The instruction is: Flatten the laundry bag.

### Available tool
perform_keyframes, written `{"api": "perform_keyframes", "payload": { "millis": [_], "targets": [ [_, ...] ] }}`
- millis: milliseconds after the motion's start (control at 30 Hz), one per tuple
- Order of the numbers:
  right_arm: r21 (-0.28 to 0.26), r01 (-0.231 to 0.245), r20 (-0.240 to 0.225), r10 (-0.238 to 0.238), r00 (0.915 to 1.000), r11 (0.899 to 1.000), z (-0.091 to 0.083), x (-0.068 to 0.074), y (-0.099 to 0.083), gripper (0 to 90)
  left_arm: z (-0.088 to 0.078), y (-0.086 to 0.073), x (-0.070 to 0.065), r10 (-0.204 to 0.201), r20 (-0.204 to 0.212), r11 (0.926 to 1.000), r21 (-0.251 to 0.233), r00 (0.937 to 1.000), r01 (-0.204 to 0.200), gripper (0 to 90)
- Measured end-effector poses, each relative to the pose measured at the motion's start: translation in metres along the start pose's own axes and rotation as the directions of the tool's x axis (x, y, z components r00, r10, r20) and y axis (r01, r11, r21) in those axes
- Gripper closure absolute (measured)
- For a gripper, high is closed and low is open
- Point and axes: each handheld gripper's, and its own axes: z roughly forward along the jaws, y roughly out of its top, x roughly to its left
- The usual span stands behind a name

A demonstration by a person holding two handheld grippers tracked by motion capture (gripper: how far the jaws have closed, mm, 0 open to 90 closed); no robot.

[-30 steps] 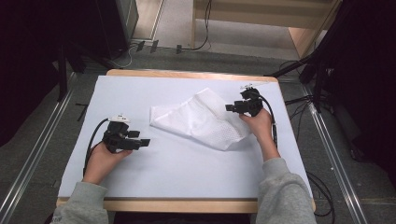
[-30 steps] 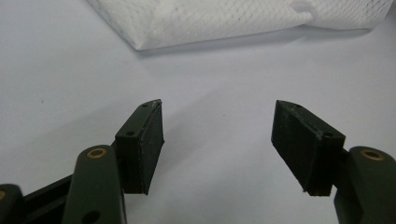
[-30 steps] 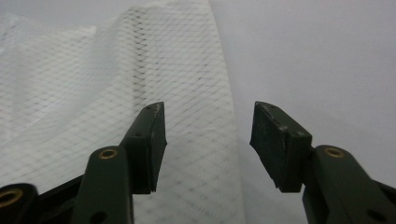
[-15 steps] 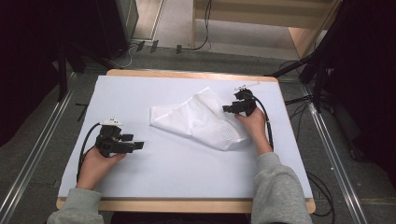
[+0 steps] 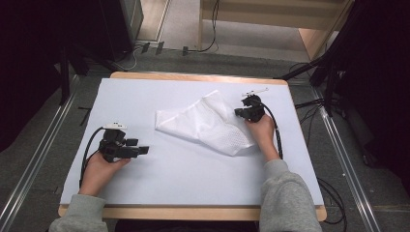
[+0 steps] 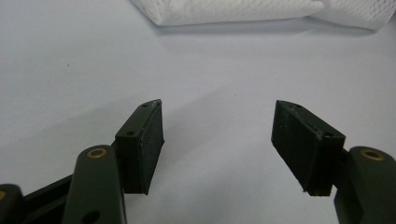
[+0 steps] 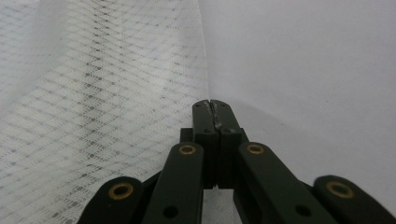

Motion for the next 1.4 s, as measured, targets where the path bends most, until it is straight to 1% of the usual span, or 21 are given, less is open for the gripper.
{"api": "perform_keyframes", "payload": {
  "millis": [67, 133, 167, 200, 233, 333, 400, 467, 533, 600, 733, 767, 800, 833, 867, 967, 1100, 1167, 1233, 1267, 1400],
  "targets": [
    [0.005, -0.018, -0.015, 0.018, 0.9997, 1.000, -0.002, -0.001, 0.001, 90.0, -0.001, 0.000, 0.001, -0.001, 0.001, 1.0000, -0.002, 1.0000, 0.001, 35.0],
    [-0.003, -0.019, -0.019, 0.019, 0.9996, 1.000, -0.005, -0.002, 0.002, 90.0, -0.001, 0.000, 0.001, -0.007, -0.002, 1.0000, -0.007, 1.0000, 0.007, 35.1],
    [-0.027, -0.036, -0.036, 0.035, 0.9987, 0.999, -0.012, -0.003, 0.005, 90.0, -0.001, 0.000, 0.001, -0.009, -0.002, 0.9999, -0.008, 1.0000, 0.009, 35.0],
    [-0.027, -0.036, -0.036, 0.035, 0.9987, 0.999, -0.012, -0.003, 0.005, 90.0, -0.002, 0.000, 0.002, -0.008, -0.002, 0.9999, -0.009, 1.0000, 0.008, 35.0],
    [-0.042, -0.040, -0.053, 0.038, 0.9979, 0.998, -0.018, -0.001, 0.007, 90.0, -0.002, 0.000, 0.002, -0.009, -0.002, 0.9999, -0.011, 1.0000, 0.009, 35.0],
    [-0.044, -0.013, -0.050, 0.011, 0.9987, 0.999, -0.024, 0.004, 0.009, 90.0, -0.002, 0.000, 0.003, -0.011, -0.001, 0.9999, -0.009, 0.9999, 0.011, 35.0],
    [-0.043, -0.013, -0.061, 0.010, 0.9981, 0.999, -0.025, 0.005, 0.009, 90.0, -0.002, 0.001, 0.003, -0.008, 0.001, 0.9999, -0.011, 1.0000, 0.008, 35.0],
    [-0.044, 0.002, -0.087, -0.006, 0.9962, 0.999, -0.033, 0.013, 0.011, 90.0, -0.002, 0.001, 0.003, -0.011, 0.000, 0.9998, -0.017, 0.9999, 0.011, 35.0],
    [-0.049, 0.016, -0.093, -0.021, 0.9955, 0.999, -0.036, 0.017, 0.011, 90.0, -0.002, 0.001, 0.003, -0.013, -0.002, 0.9998, -0.016, 0.9999, 0.013, 35.0],
    [-0.053, 0.046, -0.112, -0.052, 0.9924, 0.998, -0.047, 0.029, 0.012, 90.0, -0.002, 0.002, 0.004, -0.013, -0.003, 0.9998, -0.012, 0.9999, 0.013, 35.0],
    [-0.074, 0.067, -0.148, -0.077, 0.9860, 0.995, -0.058, 0.044, 0.009, 90.0, -0.001, 0.003, 0.004, -0.015, 0.002, 0.9998, -0.015, 0.9999, 0.015, 35.0],
    [-0.074, 0.067, -0.148, -0.077, 0.9860, 0.995, -0.058, 0.044, 0.009, 90.0, -0.001, 0.003, 0.004, -0.015, 0.002, 0.9998, -0.015, 0.9999, 0.015, 35.0],
    [-0.073, 0.088, -0.150, -0.098, 0.9837, 0.993, -0.061, 0.052, 0.006, 90.0, -0.001, 0.004, 0.004, -0.012, 0.000, 0.9998, -0.014, 0.9999, 0.012, 35.0],
    [-0.073, 0.088, -0.150, -0.098, 0.9837, 0.993, -0.061, 0.052, 0.006, 90.0, -0.001, 0.004, 0.004, -0.012, 0.000, 0.9998, -0.014, 0.9999, 0.012, 35.0],
    [-0.070, 0.098, -0.163, -0.108, 0.9808, 0.993, -0.064, 0.060, 0.004, 90.0, -0.001, 0.005, 0.004, -0.012, 0.003, 0.9998, -0.014, 0.9999, 0.012, 35.0],
    [-0.085, 0.117, -0.176, -0.130, 0.9758, 0.990, -0.071, 0.070, 0.002, 90.0, 0.000, 0.006, 0.005, -0.011, 0.005, 0.9998, -0.016, 0.9999, 0.011, 35.0],
    [-0.096, 0.118, -0.202, -0.135, 0.9700, 0.988, -0.077, 0.080, -0.003, 90.0, 0.001, 0.009, 0.006, -0.014, 0.010, 0.9998, -0.013, 0.9998, 0.015, 35.0],
    [-0.096, 0.141, -0.219, -0.159, 0.9627, 0.985, -0.080, 0.089, -0.008, 90.0, 0.002, 0.010, 0.006, -0.014, 0.012, 0.9998, -0.013, 0.9998, 0.014, 35.1],
    [-0.095, 0.136, -0.226, -0.154, 0.9618, 0.986, -0.081, 0.092, -0.009, 90.0, 0.003, 0.011, 0.007, -0.016, 0.011, 0.9999, -0.002, 0.9998, 0.016, 35.1],
    [-0.097, 0.138, -0.243, -0.157, 0.9571, 0.986, -0.083, 0.097, -0.013, 90.0, 0.004, 0.011, 0.007, -0.026, 0.015, 0.9996, 0.005, 0.9995, 0.026, 35.4],
    [-0.096, 0.150, -0.256, -0.170, 0.9516, 0.984, -0.086, 0.105, -0.018, 90.0, 0.006, 0.014, 0.009, -0.047, 0.027, 0.9986, 0.026, 0.9986, 0.046, 36.6]
  ]
}}
